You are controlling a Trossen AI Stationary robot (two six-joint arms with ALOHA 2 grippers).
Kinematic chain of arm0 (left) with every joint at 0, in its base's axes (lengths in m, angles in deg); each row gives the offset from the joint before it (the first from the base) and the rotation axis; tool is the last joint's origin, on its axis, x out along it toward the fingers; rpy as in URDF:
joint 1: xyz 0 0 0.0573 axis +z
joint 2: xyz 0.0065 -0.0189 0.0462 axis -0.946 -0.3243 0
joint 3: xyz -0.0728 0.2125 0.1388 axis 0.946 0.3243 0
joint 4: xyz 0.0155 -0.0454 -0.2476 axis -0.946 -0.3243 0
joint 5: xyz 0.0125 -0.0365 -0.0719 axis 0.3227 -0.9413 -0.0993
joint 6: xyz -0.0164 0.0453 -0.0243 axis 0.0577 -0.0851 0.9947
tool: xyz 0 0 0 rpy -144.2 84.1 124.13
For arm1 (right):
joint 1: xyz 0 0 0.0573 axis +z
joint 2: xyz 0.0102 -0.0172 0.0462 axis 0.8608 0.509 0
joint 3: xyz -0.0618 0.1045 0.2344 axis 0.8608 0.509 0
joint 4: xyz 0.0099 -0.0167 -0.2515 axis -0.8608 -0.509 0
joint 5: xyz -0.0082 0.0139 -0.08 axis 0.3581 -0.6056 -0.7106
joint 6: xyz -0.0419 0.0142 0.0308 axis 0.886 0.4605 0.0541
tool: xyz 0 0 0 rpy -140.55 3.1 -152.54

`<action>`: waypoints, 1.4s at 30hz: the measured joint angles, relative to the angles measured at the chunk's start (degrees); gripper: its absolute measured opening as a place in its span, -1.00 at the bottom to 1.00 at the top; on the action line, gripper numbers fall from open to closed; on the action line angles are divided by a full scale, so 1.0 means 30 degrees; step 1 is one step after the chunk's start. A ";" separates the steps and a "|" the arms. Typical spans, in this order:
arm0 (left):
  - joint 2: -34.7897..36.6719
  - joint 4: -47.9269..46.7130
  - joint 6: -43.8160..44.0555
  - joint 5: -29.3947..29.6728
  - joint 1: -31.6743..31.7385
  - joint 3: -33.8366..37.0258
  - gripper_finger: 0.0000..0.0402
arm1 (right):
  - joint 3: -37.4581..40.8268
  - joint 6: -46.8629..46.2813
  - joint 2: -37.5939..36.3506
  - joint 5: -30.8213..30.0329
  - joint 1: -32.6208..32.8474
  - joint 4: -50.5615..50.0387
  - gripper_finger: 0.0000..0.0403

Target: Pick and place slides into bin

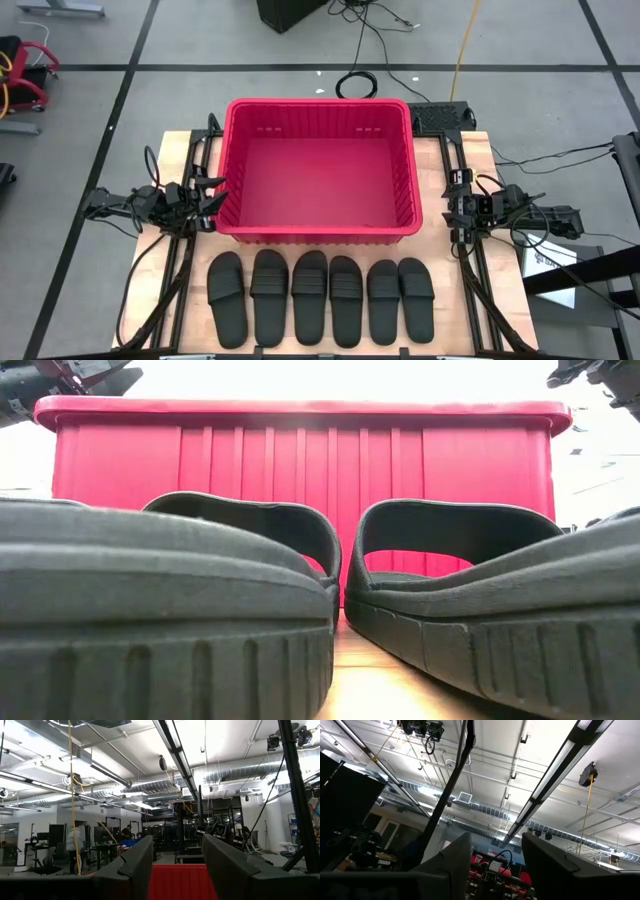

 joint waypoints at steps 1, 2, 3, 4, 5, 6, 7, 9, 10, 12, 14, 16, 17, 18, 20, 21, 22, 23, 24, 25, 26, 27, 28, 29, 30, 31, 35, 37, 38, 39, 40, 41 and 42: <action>0.0004 -0.0002 0.0000 0.0002 0.0007 -0.0004 -0.11 | 0.0005 0.0000 -0.0001 0.0005 0.0000 0.0000 -0.16; 0.0006 0.0001 0.0000 0.0000 0.0002 -0.0006 -0.11 | 0.0005 0.0000 -0.0001 0.0005 0.0004 0.0000 -0.16; 0.0004 0.0002 0.0000 -0.0002 0.0004 -0.0001 -0.11 | 0.0000 0.0000 0.0000 0.0005 0.0005 0.0000 -0.16; 0.0000 0.0003 0.0000 -0.0002 0.0000 0.0000 -0.11 | 0.0003 0.0000 0.0002 0.0005 0.0001 0.0000 -0.16; 0.0002 0.0004 0.0000 -0.0002 0.0000 -0.0002 -0.11 | 0.0004 0.0000 -0.0002 0.0005 0.0003 0.0000 -0.16; 0.0007 0.0005 0.0000 0.0005 0.0007 -0.0001 -0.11 | 0.0005 0.0000 0.0002 0.0005 0.0007 0.0000 -0.16; 0.0000 0.0005 0.0000 -0.0001 0.0007 0.0000 -0.11 | 0.0001 0.0000 -0.0005 0.0001 0.0004 0.0000 -0.16; 0.0007 -0.0002 0.0000 -0.0002 0.0007 -0.0003 -0.11 | 0.0005 0.0000 0.0001 -0.0001 0.0000 0.0001 -0.16; 0.0004 0.0006 0.0000 -0.0001 0.0002 -0.0002 -0.11 | 0.0004 0.0000 -0.0003 0.0005 0.0005 0.0000 -0.16; 0.0005 -0.0002 0.0000 -0.0002 0.0000 -0.0005 -0.11 | 0.0001 0.0000 -0.0003 0.0005 0.0001 0.0000 -0.16; 0.0001 -0.0002 0.0000 -0.0002 0.0001 -0.0004 -0.11 | 0.0005 0.0000 0.0002 0.0003 0.0000 0.0000 -0.16; 0.0000 0.0005 0.0000 -0.0001 0.0007 -0.0001 -0.11 | 0.0004 -0.0012 0.0002 0.0005 0.0000 0.0007 -0.16; 0.0007 -0.0002 0.0000 0.0006 0.0000 -0.0007 -0.11 | 0.0004 -0.0129 -0.0001 0.0005 0.0000 0.0000 -0.16; 0.0007 0.0006 0.0000 0.0006 0.0006 -0.0001 -0.11 | 0.0005 -0.0258 0.0002 -0.0002 0.0007 0.0007 -0.16; 0.0000 0.0001 0.0000 -0.0002 0.0003 -0.0005 -0.11 | 0.0000 -0.0226 -0.0003 -0.0002 0.0002 0.0019 -0.16; 0.0004 -0.0002 0.0000 0.0002 0.0000 -0.0004 -0.11 | 0.0001 -0.0186 -0.0001 0.0005 0.0004 0.0054 -0.16; 0.0000 0.0004 0.0000 0.0000 0.0002 -0.0006 -0.11 | 0.0000 -0.0179 -0.0001 0.0005 0.0000 0.0133 -0.16; 0.0000 0.0003 0.0000 0.0002 0.0002 -0.0004 -0.11 | 0.0002 -0.0146 -0.0005 0.0003 0.0000 0.0188 -0.16; 0.0002 0.0000 0.0000 0.0000 0.0000 -0.0007 -0.11 | -0.0003 -0.0144 0.0002 0.0004 0.0000 0.0228 -0.16; 0.0002 0.0004 0.0000 -0.0002 0.0000 0.0000 -0.11 | -0.0002 -0.0139 0.0002 0.0005 0.0000 0.0226 -0.16; 0.0004 0.0006 0.0000 -0.0002 0.0003 -0.0007 -0.11 | 0.0005 -0.0142 0.0002 0.0005 0.0000 0.0226 -0.16; 0.0007 -0.0002 0.0000 0.0006 0.0000 0.0000 -0.11 | 0.0005 -0.0138 0.0002 0.0005 0.0007 0.0226 -0.16; 0.0006 -0.0002 0.0000 0.0005 0.0000 -0.0001 -0.11 | 0.0005 -0.0138 -0.0003 0.0005 0.0004 0.0219 -0.16; 0.0001 -0.0002 0.0000 0.0004 0.0000 -0.0001 -0.11 | 0.0005 -0.0138 0.0001 0.0005 0.0002 0.0252 -0.16; 0.0006 0.0003 0.0000 0.0003 0.0007 -0.0001 -0.11 | 0.0005 -0.0141 0.0002 0.0005 0.0004 0.0381 -0.16; 0.0000 -0.0002 0.0000 0.0003 0.0007 0.0000 -0.11 | 0.0001 -0.0162 0.0002 0.0005 0.0004 0.0481 -0.16; 0.0005 0.0006 0.0000 0.0000 0.0002 -0.0007 -0.11 | 0.0005 -0.0243 0.0002 0.0005 0.0001 0.0454 -0.16; 0.0007 -0.0002 0.0000 0.0005 0.0007 -0.0007 -0.11 | 0.0005 -0.0117 0.0002 0.0005 0.0006 0.0662 -0.16; 0.0003 0.0004 0.0000 0.0003 0.0004 -0.0002 -0.11 | 0.0005 -0.0138 0.0002 0.0005 0.0000 0.0778 -0.16; 0.0005 0.0003 0.0000 0.0003 0.0003 -0.0002 -0.11 | 0.0005 -0.0259 0.0002 0.0010 0.0000 0.0828 -0.16; 0.0002 -0.0002 0.0000 -0.0002 0.0002 -0.0002 -0.11 | 0.0000 -0.0516 0.0002 0.0056 0.0002 0.0821 -0.16; 0.0000 0.0009 0.0038 -0.0003 0.0001 -0.0006 -0.11 | 0.0005 -0.1077 0.0002 0.0122 0.0000 0.0785 -0.16; 0.0002 0.0078 0.0380 -0.0036 0.0000 0.0000 -0.11 | 0.0002 -0.1711 0.0002 0.0355 0.0005 0.0739 -0.16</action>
